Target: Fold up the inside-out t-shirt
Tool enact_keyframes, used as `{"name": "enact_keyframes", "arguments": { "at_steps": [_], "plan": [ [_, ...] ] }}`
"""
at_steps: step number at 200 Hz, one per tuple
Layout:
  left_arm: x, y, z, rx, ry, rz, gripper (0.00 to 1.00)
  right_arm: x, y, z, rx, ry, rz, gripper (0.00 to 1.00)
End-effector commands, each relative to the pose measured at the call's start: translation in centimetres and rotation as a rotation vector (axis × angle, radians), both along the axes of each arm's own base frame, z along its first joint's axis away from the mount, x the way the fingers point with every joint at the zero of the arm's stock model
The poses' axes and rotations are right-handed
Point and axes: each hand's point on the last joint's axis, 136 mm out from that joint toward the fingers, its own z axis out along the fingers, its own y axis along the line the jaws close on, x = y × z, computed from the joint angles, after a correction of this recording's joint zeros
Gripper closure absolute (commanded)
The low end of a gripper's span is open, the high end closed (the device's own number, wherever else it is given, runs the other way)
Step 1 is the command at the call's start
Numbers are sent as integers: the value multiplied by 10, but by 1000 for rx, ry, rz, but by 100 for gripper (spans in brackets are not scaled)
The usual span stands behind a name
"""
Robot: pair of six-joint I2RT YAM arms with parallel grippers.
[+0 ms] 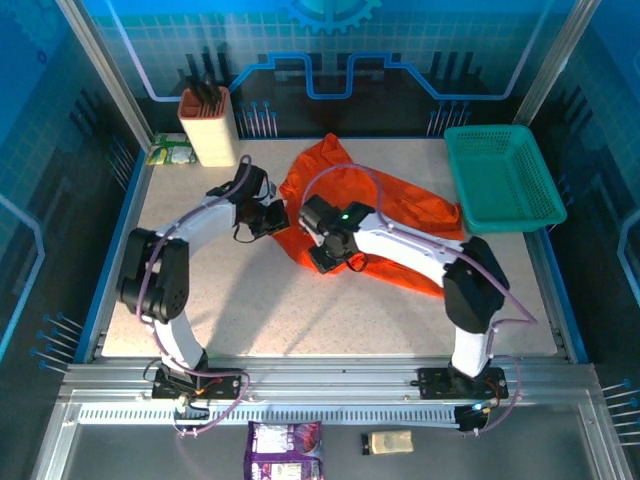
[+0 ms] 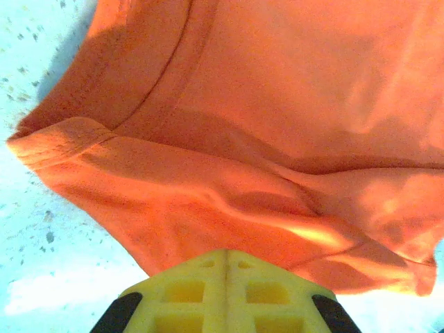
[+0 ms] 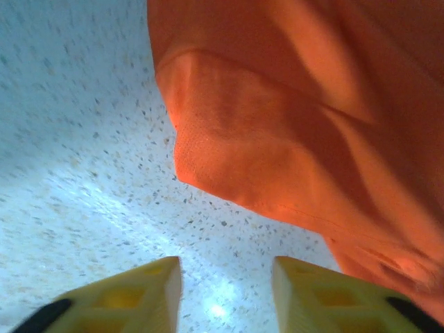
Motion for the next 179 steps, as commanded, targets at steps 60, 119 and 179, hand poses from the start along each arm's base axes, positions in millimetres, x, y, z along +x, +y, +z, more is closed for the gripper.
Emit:
{"name": "enact_keyframes", "arguments": {
  "at_steps": [60, 119, 179],
  "plan": [
    [-50, 45, 34, -41, -32, 74, 94, 13, 18, -64, -131, 68, 171, 53],
    [-64, 70, 64, -35, -88, 137, 94, -21, 31, -8, -63, 142, 227, 100],
    [-67, 76, 97, -6, -120, 119, 92, -64, 77, 57, 436, 520, 141, 50]
  ]
}}
